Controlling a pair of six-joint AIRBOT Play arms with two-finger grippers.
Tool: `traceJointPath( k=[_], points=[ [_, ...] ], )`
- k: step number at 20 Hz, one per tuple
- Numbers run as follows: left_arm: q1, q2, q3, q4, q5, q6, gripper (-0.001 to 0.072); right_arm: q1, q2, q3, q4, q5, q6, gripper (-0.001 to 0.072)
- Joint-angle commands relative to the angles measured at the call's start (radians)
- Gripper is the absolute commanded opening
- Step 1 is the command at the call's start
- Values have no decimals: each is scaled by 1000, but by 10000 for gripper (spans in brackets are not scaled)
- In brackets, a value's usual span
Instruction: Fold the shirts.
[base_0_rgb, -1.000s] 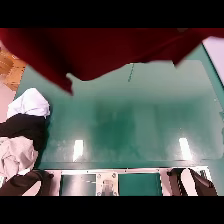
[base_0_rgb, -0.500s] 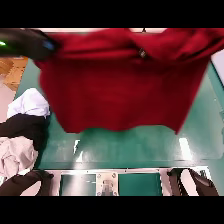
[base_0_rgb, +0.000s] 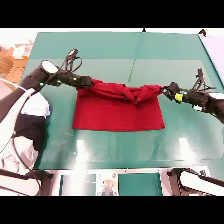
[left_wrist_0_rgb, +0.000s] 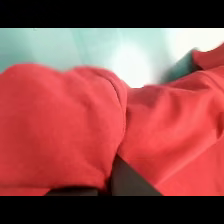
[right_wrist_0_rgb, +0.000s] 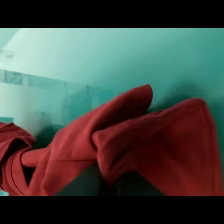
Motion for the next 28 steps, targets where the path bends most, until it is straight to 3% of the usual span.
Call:
traceJointPath(
  k=[1,2,6,8,10,12,15,18,22,24,26,28],
  points=[
    [23,-68,59,-56,18,27,592,-37,-100,134,-31,80,-17,239],
    [43,-68,96,-56,-29,19,671,-74,-95,180,-71,150,19,298],
    [149,-68,268,-57,-251,-34,673,-239,-12,209,-366,423,282,309],
    [196,-68,319,-57,-307,-35,673,-257,94,74,-446,476,359,310],
    [224,-68,332,-58,-332,-35,673,-220,230,-127,-451,475,424,392],
    [231,-68,332,-57,-340,-34,673,-145,322,-303,-451,438,486,426],
    [229,-68,332,-58,-346,-32,673,14,349,-475,-393,257,552,444],
    [229,-68,332,-57,-354,-32,673,159,309,-513,-276,51,551,444],
    [229,-68,332,-57,-372,-31,673,234,222,-492,-210,-103,550,437],
    [229,-68,332,-57,-372,-31,673,228,176,-469,-211,-177,544,382],
    [229,-68,332,-57,-372,-31,673,188,143,-402,-216,-208,473,18],
    [229,-68,332,-56,-383,-23,673,84,135,-287,-270,-149,439,19]
  ],
)
